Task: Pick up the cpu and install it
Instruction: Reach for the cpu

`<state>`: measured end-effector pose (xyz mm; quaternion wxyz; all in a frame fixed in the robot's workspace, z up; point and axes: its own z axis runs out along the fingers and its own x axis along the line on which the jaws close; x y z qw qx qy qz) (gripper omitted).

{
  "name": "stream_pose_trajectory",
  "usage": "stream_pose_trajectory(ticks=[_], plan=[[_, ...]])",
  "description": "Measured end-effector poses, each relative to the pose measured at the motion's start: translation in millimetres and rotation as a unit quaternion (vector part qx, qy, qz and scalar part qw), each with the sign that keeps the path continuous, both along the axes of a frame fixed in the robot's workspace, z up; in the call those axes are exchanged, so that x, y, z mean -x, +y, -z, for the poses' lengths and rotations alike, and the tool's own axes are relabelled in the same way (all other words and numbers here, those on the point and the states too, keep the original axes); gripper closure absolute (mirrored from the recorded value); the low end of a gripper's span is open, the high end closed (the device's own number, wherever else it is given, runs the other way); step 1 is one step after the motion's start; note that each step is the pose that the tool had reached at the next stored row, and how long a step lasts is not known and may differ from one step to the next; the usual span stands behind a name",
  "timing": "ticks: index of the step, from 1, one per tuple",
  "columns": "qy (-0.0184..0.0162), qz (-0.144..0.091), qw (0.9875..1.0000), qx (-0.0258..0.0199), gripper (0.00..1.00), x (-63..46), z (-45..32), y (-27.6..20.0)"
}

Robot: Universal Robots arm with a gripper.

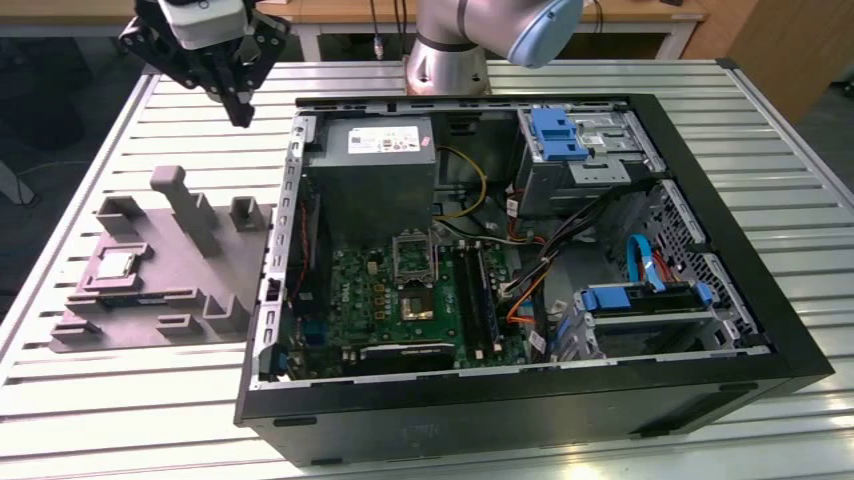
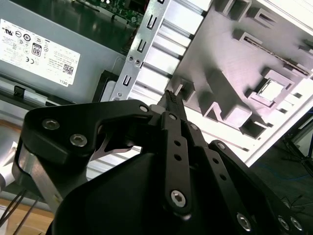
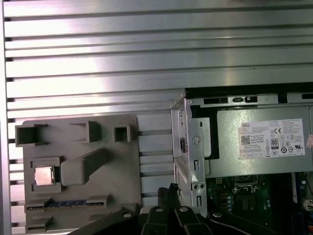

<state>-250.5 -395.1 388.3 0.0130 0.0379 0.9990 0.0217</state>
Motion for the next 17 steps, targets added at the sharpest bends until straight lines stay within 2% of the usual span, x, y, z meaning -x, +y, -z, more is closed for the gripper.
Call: stream_pose_trajectory(ticks=[17], plan=[[0.0000,0.000,1.0000,0.0000,0.89,5.8,0.5,0.0]])
